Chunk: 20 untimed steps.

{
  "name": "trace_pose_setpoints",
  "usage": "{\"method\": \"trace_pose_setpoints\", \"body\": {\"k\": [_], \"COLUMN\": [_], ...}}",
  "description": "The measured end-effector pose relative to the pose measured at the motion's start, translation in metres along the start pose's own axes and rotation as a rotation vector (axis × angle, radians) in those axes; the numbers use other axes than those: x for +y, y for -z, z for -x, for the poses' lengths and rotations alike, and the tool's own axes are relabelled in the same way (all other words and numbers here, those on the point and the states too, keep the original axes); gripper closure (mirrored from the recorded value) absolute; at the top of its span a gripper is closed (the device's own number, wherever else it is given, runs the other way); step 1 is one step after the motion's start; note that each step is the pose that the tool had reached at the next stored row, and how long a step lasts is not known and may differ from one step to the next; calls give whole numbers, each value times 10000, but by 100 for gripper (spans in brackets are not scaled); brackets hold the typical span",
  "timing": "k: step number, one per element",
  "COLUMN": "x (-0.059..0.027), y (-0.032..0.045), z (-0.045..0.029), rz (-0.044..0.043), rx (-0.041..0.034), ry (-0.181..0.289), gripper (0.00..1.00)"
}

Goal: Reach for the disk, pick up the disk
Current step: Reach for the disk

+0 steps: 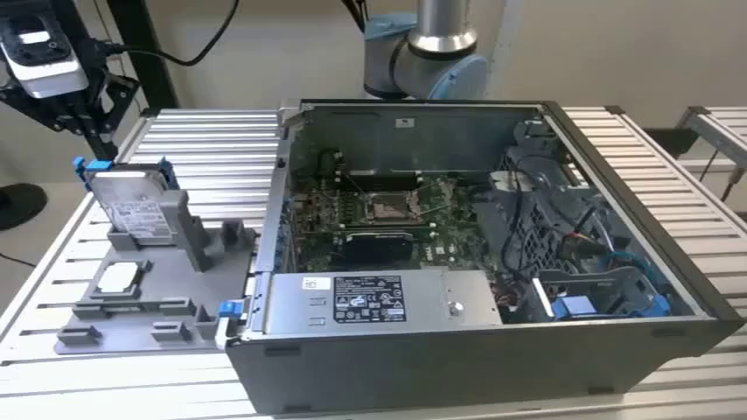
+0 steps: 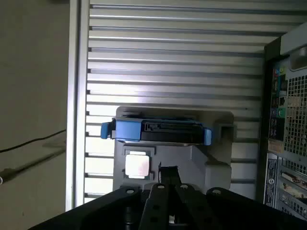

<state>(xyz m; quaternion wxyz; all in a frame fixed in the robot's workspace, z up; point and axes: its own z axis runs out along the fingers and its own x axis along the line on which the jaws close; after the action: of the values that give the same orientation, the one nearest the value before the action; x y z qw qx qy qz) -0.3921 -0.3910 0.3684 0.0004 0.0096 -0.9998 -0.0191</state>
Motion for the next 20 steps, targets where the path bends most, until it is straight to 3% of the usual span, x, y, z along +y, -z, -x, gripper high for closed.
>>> {"method": "trace_pose_setpoints", "body": {"k": [14, 20], "x": [5, 242], "y": [0, -10], "z": [0, 3], "rz": [0, 0], "rx": [1, 0], "ry": [0, -1], "gripper": [100, 100]}}
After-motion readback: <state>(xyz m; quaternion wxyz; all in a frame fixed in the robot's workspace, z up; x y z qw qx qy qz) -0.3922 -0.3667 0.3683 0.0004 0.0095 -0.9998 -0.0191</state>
